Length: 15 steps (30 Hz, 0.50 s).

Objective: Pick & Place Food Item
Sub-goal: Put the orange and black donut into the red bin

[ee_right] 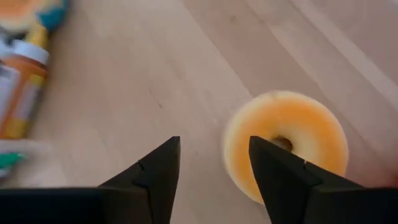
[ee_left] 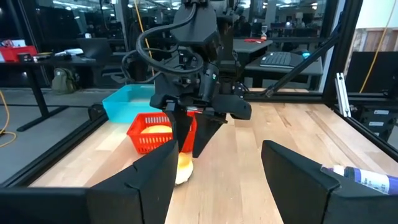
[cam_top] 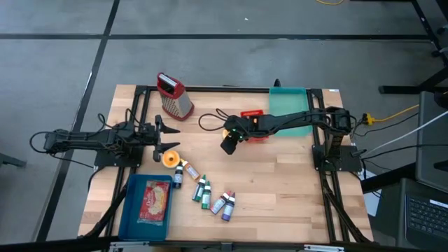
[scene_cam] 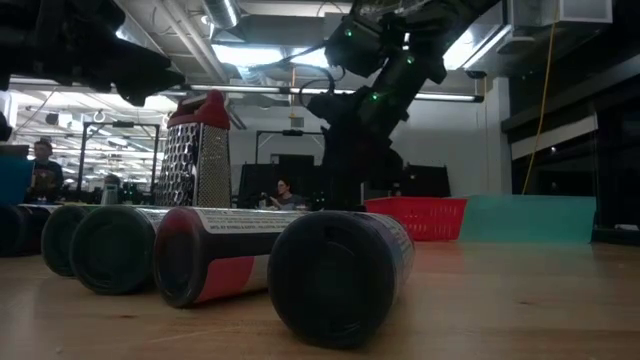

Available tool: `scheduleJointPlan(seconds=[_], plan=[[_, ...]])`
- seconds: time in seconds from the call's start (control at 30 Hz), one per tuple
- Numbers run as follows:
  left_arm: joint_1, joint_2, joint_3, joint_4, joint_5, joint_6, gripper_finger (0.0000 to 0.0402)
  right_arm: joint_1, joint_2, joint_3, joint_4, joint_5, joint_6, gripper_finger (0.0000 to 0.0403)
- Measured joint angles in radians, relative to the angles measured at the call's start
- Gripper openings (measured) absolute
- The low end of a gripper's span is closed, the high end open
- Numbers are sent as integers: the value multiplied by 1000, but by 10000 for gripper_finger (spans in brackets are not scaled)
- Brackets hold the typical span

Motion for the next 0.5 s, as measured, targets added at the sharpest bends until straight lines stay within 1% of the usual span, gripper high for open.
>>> scheduleJointPlan(seconds=[0.07, 0.13, 0.2, 0.37, 0.43, 0.5], plan=[[0, 0, 0, 9, 0, 0, 228, 6, 2, 35, 0, 2, 0, 201], [0, 0, 0, 11, 0, 0, 228, 13, 28, 105, -36, 22, -5, 202], [0, 0, 0, 14, 1, 0, 228, 14, 84, 209, -160, 38, -35, 203], [0, 0, 0, 14, 7, -1, 228, 13, 309, 532, -503, 58, -103, 203], [0, 0, 0, 12, 14, -6, 228, 13, 377, 646, -636, 72, -122, 203], [0, 0, 0, 1, 20, -7, 228, 13, 428, 731, -715, 78, -124, 203]])
